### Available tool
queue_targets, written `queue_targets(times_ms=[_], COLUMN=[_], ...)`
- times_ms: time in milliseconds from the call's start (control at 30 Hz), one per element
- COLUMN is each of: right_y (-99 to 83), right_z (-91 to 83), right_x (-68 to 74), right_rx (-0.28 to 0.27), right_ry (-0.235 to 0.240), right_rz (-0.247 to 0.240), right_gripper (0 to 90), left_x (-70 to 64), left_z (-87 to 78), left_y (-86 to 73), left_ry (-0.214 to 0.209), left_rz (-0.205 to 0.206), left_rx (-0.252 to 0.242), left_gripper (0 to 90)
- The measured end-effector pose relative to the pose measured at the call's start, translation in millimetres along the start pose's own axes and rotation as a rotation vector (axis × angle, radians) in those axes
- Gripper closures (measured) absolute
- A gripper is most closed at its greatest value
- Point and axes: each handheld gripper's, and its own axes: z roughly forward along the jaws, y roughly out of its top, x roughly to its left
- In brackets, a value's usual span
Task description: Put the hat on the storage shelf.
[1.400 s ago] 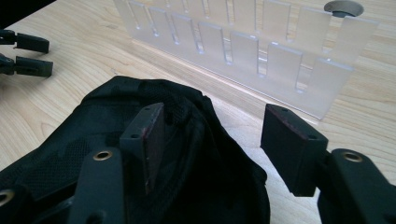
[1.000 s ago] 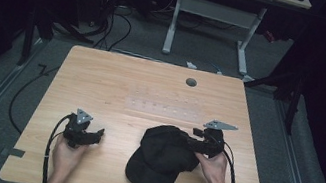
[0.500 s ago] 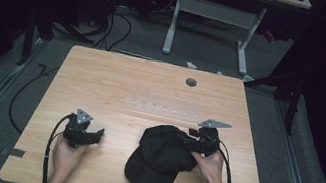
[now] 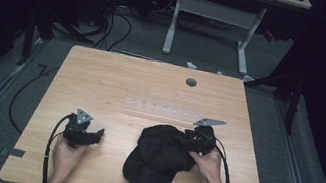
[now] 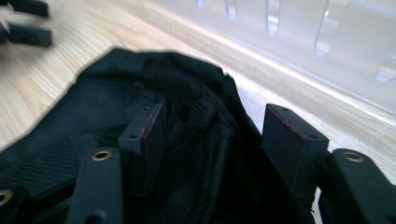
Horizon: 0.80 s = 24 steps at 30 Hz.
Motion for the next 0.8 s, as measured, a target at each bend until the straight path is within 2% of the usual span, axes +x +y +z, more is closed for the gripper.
queue_targets(times_ms=[100,267,367,467,700,800], right_y=[-1.0,-2.9,-4.0,-5.6,-8.0,-7.8], right_z=[5.2,11.2,11.6,10.5,5.4,3.0], right_x=[-2.7,-4.5,-6.6,-8.3,-6.1,-4.5], right_rx=[0.025,0.053,0.050,0.039,-0.011,-0.015], right_ry=[0.010,0.049,0.065,0.078,0.074,0.077], right_rz=[-0.003,-0.015,-0.008,-0.009,-0.027,-0.020], right_gripper=[45.1,61.3,64.9,72.4,76.2,76.7], left_x=[0.1,0.0,0.0,0.0,-0.1,-0.1], left_z=[0.1,0.1,0.1,0.1,0.1,0.1], left_y=[0.0,0.0,0.0,0.0,0.0,0.0], left_ry=[0.003,0.003,0.003,0.003,0.003,0.004], left_rz=[0.000,0.000,0.000,0.000,0.000,0.000], left_rx=[-0.001,-0.001,-0.001,-0.001,0.000,0.000], left_gripper=[26.0,26.0,26.0,26.0,26.0,26.0])
